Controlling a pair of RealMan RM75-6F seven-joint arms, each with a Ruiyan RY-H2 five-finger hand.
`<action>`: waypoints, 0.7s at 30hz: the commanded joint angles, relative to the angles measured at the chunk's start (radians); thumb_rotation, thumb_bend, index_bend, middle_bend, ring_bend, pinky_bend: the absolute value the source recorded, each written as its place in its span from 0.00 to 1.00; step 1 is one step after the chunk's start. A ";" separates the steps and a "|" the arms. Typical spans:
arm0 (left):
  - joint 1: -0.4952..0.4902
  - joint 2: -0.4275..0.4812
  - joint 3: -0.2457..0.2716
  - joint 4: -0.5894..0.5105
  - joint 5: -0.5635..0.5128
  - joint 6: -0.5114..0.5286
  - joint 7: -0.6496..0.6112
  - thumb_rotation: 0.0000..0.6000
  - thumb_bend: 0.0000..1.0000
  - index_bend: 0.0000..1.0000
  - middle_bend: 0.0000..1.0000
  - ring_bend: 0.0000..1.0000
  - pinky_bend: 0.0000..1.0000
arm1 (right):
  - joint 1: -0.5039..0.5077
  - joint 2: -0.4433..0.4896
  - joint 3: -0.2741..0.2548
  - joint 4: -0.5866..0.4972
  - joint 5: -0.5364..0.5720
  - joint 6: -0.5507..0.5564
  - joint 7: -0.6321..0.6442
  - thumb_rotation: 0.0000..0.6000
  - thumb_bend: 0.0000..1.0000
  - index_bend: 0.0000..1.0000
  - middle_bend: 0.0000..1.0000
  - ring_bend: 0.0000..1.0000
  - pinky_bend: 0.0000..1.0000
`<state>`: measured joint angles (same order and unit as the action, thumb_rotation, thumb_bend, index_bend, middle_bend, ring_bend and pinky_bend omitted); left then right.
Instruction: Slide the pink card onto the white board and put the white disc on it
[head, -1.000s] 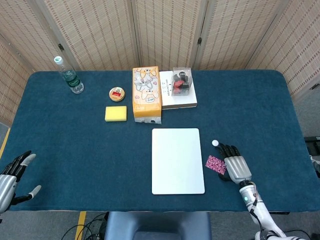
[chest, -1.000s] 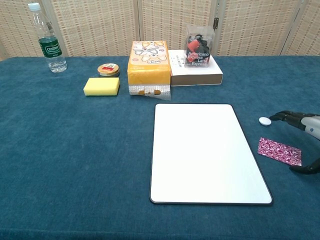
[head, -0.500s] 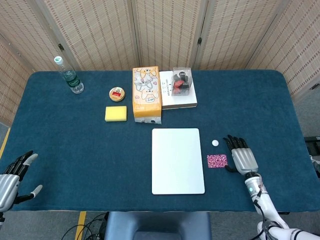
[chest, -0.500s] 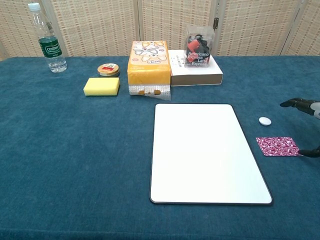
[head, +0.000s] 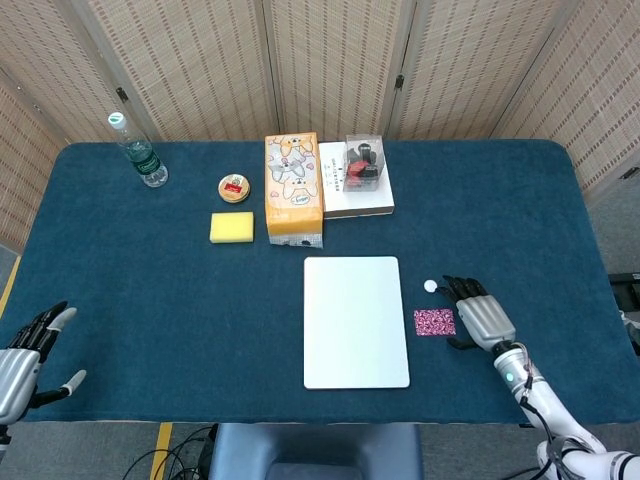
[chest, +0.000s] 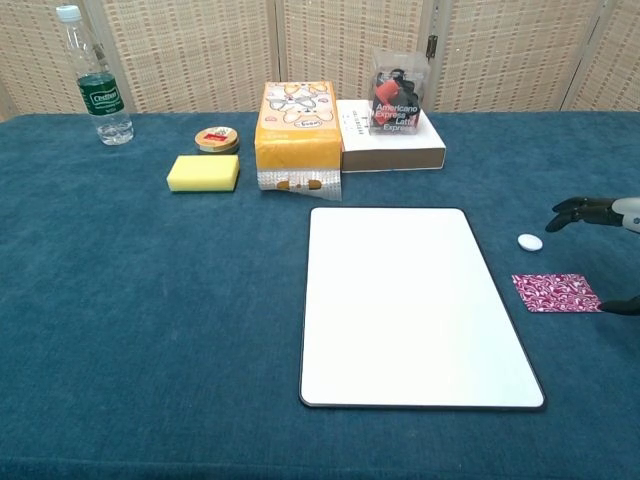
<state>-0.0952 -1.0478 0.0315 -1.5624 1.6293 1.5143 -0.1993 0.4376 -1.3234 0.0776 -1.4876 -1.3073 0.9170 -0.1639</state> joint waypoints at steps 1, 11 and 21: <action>0.002 0.002 0.000 0.001 0.002 0.005 -0.005 1.00 0.29 0.00 0.07 0.11 0.22 | 0.031 0.038 -0.009 -0.054 0.012 -0.036 -0.061 1.00 0.13 0.21 0.04 0.00 0.00; 0.006 0.005 0.003 0.004 0.010 0.014 -0.019 1.00 0.29 0.00 0.07 0.11 0.22 | 0.079 0.049 -0.014 -0.090 0.119 -0.072 -0.210 1.00 0.13 0.24 0.04 0.00 0.00; 0.003 0.006 0.003 0.004 0.010 0.008 -0.018 1.00 0.29 0.00 0.09 0.11 0.22 | 0.118 0.000 -0.024 -0.026 0.151 -0.105 -0.215 1.00 0.13 0.28 0.06 0.00 0.00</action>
<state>-0.0922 -1.0418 0.0349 -1.5581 1.6393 1.5218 -0.2169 0.5519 -1.3194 0.0554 -1.5175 -1.1586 0.8109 -0.3762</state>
